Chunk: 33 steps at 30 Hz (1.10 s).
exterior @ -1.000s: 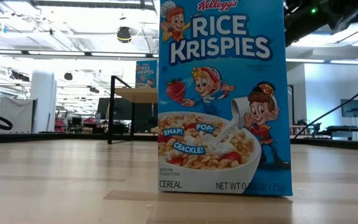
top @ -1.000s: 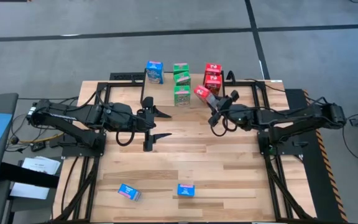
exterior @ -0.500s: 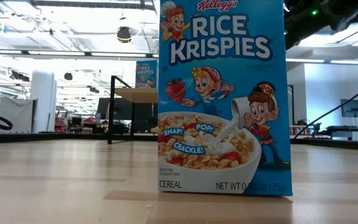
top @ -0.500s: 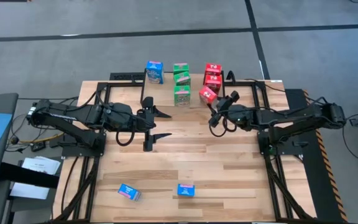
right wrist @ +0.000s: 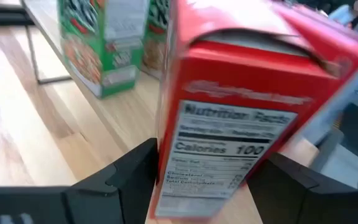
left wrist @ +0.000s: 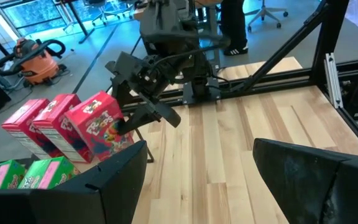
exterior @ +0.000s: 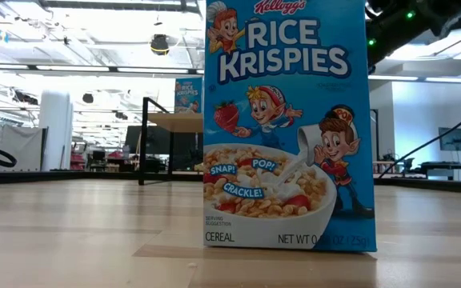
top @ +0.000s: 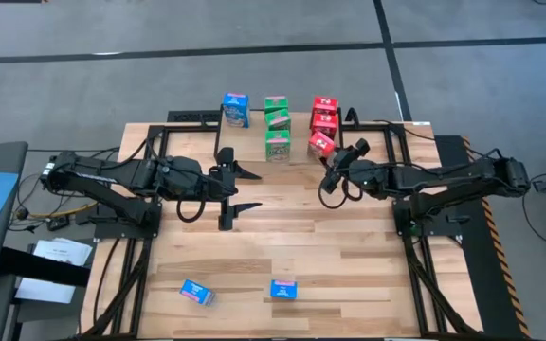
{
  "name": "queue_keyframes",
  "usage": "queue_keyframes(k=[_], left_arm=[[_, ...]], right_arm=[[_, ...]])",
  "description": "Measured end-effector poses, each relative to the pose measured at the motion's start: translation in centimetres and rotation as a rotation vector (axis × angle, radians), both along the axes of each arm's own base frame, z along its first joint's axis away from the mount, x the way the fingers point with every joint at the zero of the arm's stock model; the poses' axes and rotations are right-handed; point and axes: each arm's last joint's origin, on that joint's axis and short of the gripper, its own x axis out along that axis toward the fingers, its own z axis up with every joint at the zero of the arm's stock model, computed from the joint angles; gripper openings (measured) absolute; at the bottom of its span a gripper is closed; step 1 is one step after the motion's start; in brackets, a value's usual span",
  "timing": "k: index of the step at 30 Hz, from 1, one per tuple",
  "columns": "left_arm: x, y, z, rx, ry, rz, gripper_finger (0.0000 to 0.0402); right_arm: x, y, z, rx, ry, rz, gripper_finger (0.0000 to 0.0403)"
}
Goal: Stack cereal on shelf
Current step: Put the red cereal box on the shelf aligned with the red cereal boxes
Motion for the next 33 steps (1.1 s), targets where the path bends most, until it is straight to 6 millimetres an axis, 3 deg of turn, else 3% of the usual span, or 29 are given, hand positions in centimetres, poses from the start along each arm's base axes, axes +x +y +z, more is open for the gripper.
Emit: queue_keyframes(k=[33], left_arm=[[0.0, 0.0, 0.1, -0.002, -0.01, 0.0, 0.0284]], right_arm=[[-1.4, -0.2, 1.1, 0.016, -0.003, 0.016, 0.0256]])
